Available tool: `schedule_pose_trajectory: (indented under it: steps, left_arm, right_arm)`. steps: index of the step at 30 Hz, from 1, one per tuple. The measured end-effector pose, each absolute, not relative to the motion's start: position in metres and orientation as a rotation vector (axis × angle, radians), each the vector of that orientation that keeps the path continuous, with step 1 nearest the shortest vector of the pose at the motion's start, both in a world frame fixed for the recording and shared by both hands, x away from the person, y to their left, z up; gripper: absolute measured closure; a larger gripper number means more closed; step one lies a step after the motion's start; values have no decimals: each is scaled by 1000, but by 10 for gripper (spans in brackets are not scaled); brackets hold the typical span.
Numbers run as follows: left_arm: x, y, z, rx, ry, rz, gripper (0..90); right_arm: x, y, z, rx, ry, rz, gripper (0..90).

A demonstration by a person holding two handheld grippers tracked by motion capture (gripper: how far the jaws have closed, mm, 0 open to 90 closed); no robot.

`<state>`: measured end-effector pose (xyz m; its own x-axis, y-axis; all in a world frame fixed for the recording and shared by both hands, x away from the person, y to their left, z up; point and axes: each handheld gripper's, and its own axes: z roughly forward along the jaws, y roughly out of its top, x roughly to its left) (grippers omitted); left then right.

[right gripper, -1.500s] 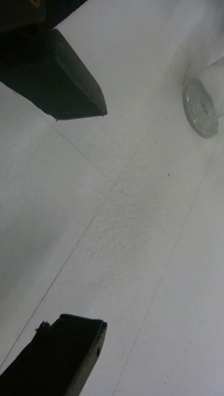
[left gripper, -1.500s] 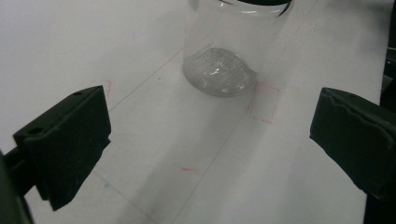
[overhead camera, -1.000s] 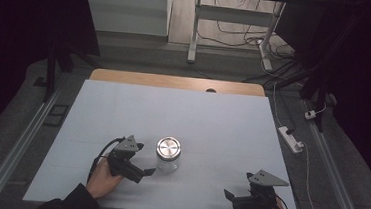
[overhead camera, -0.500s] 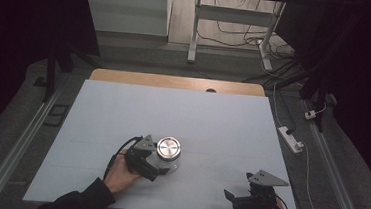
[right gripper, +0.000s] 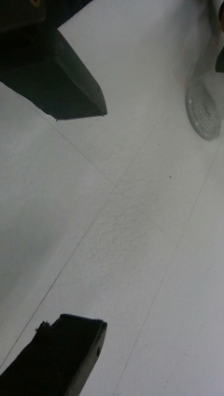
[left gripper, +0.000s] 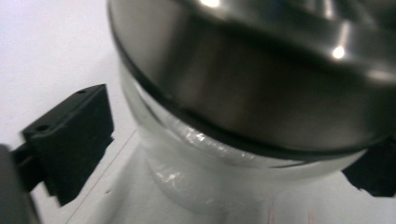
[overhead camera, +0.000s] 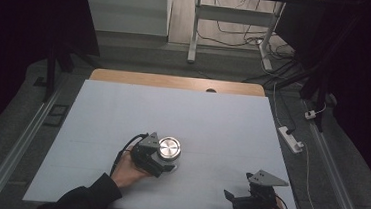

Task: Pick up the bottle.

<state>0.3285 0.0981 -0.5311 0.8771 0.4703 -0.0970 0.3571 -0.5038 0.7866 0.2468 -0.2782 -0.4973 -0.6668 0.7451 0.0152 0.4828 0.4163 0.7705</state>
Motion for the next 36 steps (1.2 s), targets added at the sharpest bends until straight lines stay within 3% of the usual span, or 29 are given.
schedule_pose_trajectory:
  steps: [9, 24, 36]
  left_arm:
    - [324, 94, -530, 2155, 542, 200, 144]
    - [320, 92, -528, 2156, 560, 248, 155]
    - [316, 103, -501, 2094, 551, 260, 155]
  right_arm:
    - [247, -278, -497, 1057, 2348, 1113, 3]
    - [246, -278, -497, 1055, 2346, 1115, 3]
    - [246, -278, -497, 1055, 2344, 1116, 3]
